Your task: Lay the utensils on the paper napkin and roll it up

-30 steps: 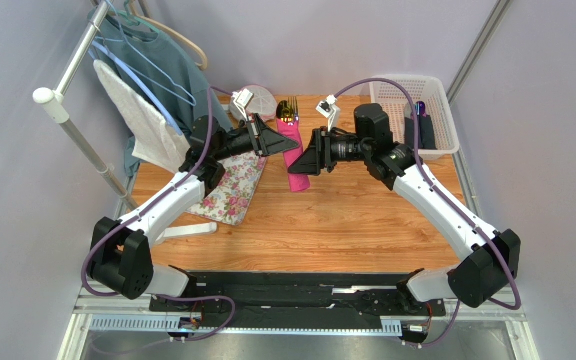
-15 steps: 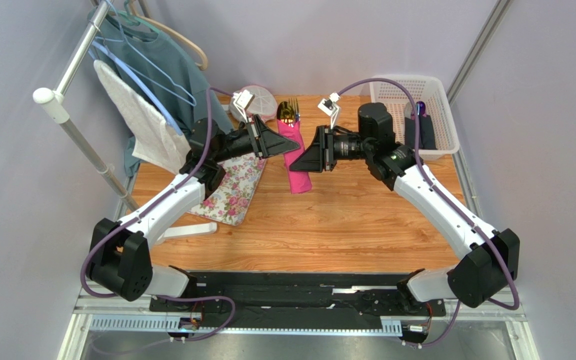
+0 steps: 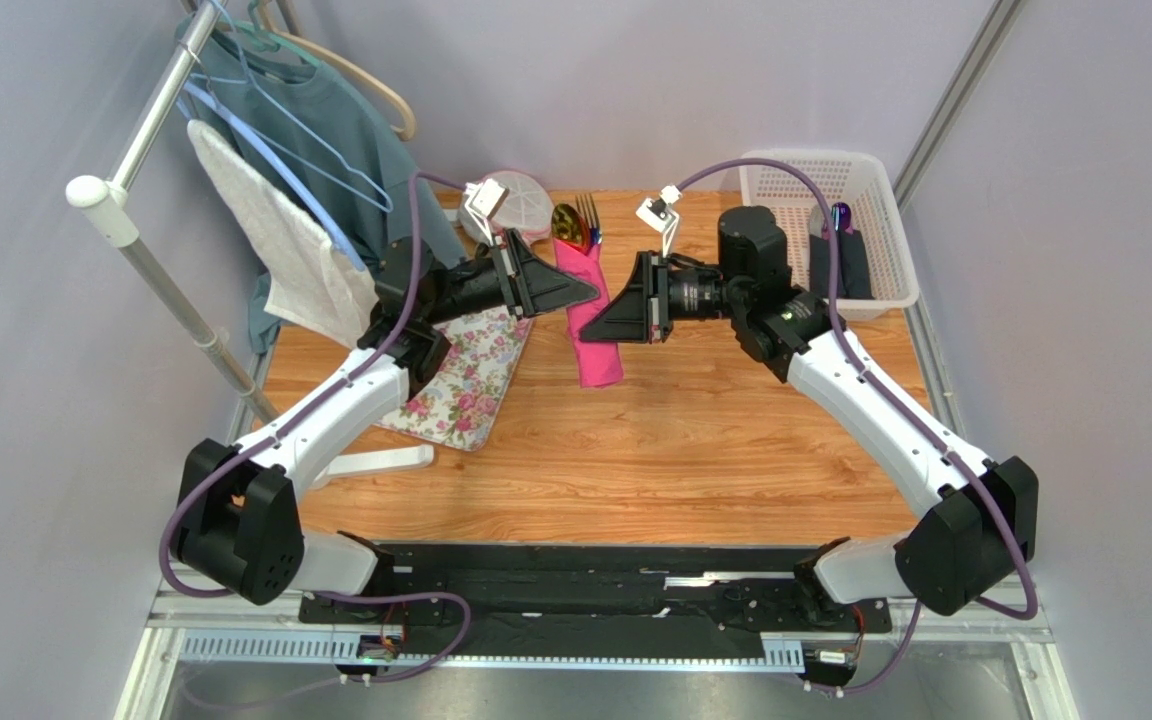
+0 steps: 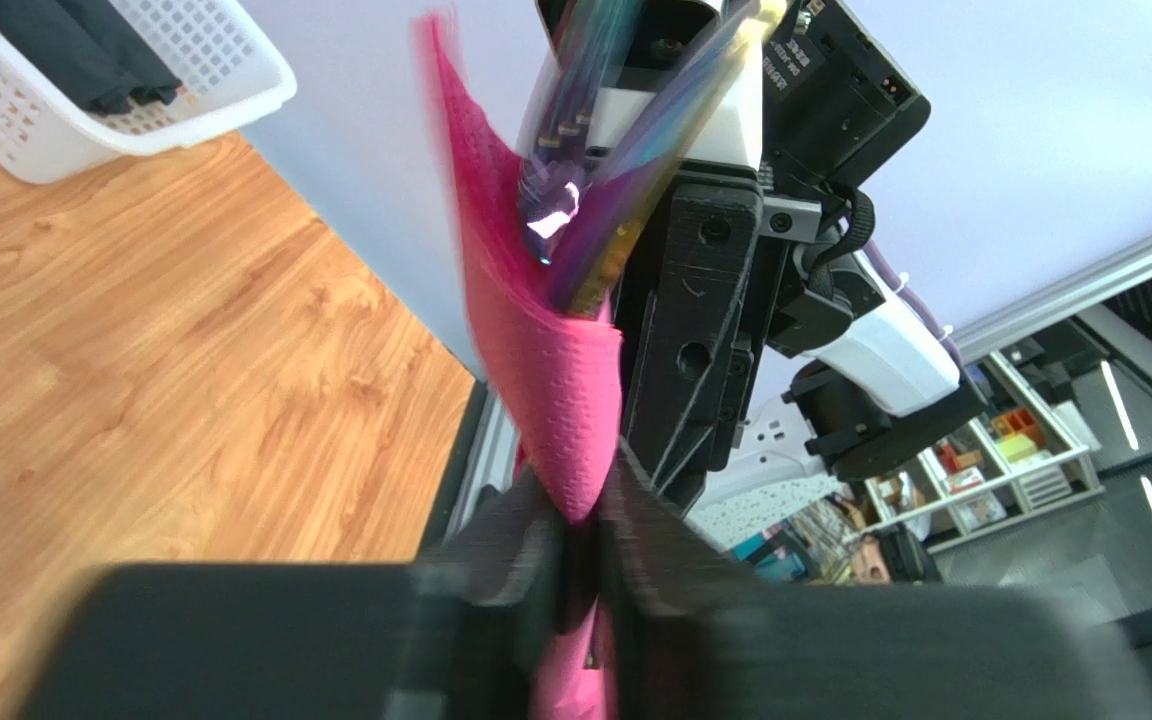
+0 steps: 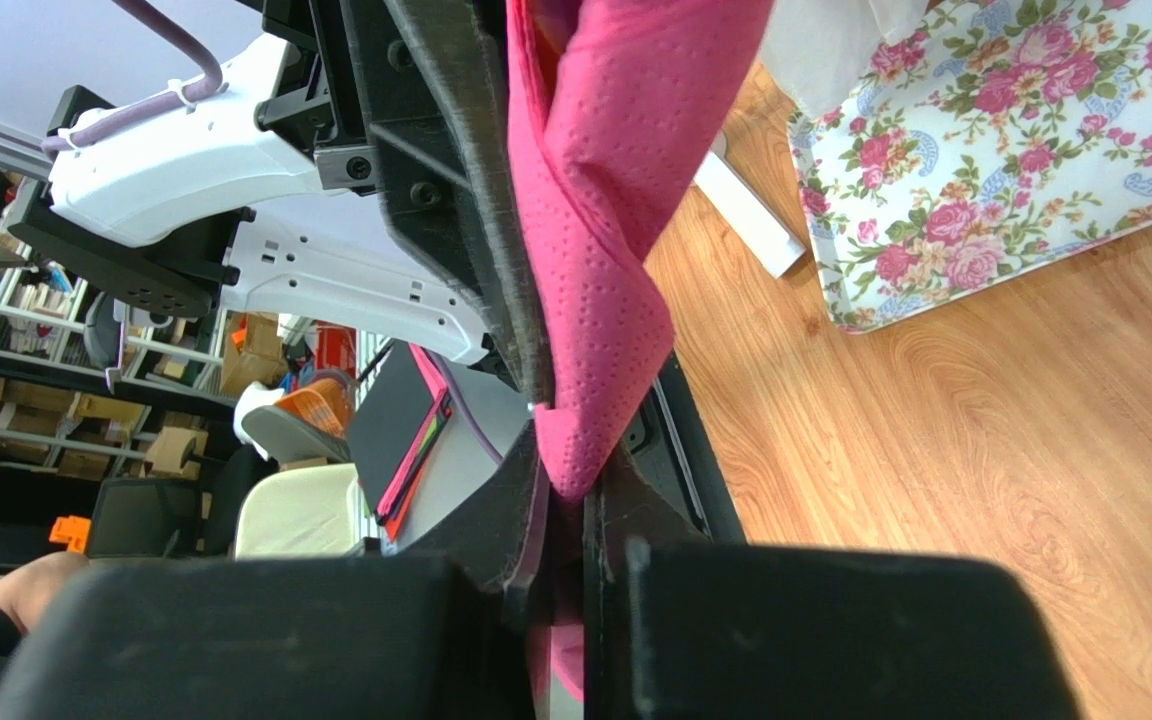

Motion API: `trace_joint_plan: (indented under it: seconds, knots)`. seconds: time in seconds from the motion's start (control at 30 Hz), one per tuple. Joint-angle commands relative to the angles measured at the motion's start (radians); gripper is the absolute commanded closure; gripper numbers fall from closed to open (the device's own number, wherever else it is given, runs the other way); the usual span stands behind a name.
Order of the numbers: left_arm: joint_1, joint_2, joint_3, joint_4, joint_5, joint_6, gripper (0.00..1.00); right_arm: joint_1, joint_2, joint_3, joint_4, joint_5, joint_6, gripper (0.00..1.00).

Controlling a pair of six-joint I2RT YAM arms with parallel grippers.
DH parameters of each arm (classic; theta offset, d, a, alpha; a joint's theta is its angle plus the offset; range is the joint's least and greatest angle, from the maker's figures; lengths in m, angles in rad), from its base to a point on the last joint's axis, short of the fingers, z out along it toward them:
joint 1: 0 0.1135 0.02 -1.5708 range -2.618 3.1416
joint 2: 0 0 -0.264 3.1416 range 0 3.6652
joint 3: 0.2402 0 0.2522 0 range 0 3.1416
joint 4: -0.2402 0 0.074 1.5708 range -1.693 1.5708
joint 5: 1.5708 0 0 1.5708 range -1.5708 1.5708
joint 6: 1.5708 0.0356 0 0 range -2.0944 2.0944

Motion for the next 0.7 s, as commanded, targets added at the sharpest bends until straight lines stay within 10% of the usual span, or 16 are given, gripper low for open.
trace_joint_plan:
  seconds: [0.0, 0.23, 0.67]
  knots:
    - [-0.003, -0.049, 0.002, -0.024, -0.009, 0.066, 0.69, -0.015, -0.032, 0.024, 0.036, 0.011, -0.02, 1.0]
    - [0.031, -0.063, -0.021, -0.193, -0.055, 0.135, 0.32, -0.018, -0.047, 0.063, 0.036, 0.008, -0.02, 1.0]
    - [-0.013, -0.06, -0.035, -0.015, -0.015, 0.026, 0.3, -0.018, -0.049, 0.051, 0.066, 0.009, -0.008, 1.0]
